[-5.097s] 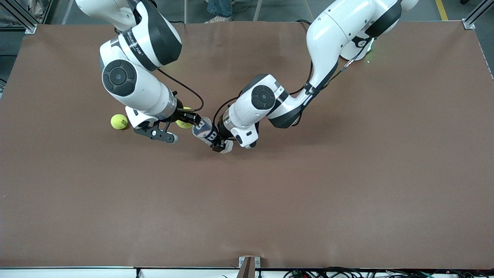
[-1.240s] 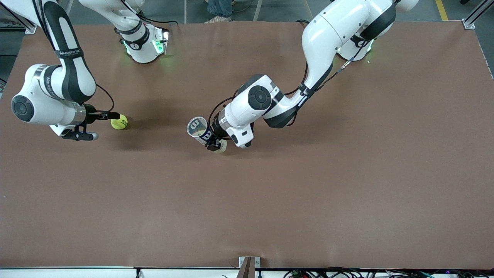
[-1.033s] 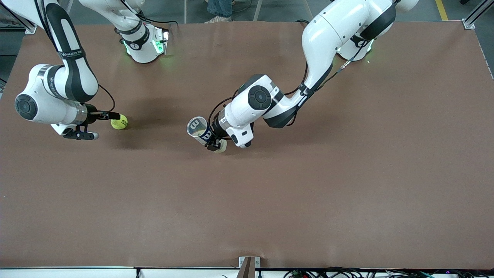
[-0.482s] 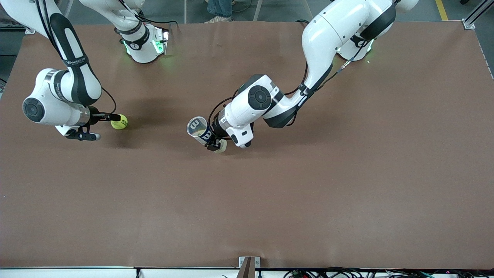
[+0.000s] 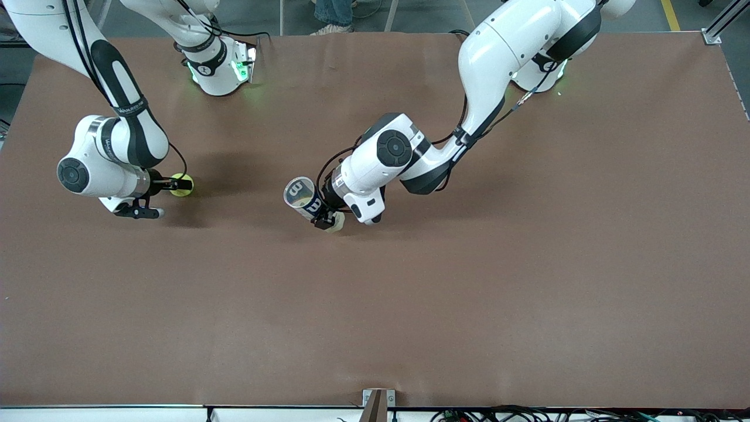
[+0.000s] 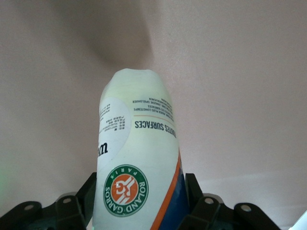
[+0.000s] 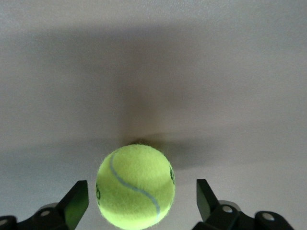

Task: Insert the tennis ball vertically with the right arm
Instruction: 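Grasp the second tennis ball with the right gripper and lift it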

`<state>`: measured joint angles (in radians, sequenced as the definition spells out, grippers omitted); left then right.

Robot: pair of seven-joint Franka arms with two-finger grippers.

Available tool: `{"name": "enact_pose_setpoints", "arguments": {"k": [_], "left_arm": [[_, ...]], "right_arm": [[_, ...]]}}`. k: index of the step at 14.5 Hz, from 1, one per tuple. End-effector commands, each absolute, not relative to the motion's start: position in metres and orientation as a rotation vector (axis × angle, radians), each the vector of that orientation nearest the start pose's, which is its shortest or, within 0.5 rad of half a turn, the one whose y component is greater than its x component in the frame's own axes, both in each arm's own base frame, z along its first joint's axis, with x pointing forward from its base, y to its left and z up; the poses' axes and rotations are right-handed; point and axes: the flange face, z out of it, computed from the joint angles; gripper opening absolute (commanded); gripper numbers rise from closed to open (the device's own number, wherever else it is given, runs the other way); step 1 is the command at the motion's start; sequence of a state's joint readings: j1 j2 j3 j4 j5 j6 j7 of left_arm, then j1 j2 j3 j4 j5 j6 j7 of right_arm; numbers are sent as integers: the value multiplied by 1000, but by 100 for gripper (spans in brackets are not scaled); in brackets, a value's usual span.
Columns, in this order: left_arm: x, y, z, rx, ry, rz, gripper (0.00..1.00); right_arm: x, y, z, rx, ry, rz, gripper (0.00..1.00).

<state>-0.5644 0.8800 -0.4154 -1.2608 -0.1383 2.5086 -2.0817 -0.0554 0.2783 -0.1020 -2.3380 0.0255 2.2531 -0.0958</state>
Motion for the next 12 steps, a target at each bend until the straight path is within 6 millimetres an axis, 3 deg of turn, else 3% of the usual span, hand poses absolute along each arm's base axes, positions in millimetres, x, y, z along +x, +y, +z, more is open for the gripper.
{"name": "enact_pose_setpoints", "arguments": {"k": [1, 5, 9, 11, 12], "left_arm": [[521, -593, 303, -2686, -2281, 694, 75], [521, -593, 303, -2686, -2281, 694, 75], [520, -594, 303, -2685, -2279, 695, 75], [520, -594, 303, -2687, -2277, 694, 75], [520, -594, 304, -2686, -2280, 694, 75]], "right_arm": [[463, -74, 190, -3064, 106, 558, 88], [461, -72, 186, -3062, 102, 570, 77], [458, -72, 175, -3068, 106, 550, 53], [458, -63, 176, -3070, 76, 557, 38], [459, -60, 180, -3067, 66, 571, 35]]}}
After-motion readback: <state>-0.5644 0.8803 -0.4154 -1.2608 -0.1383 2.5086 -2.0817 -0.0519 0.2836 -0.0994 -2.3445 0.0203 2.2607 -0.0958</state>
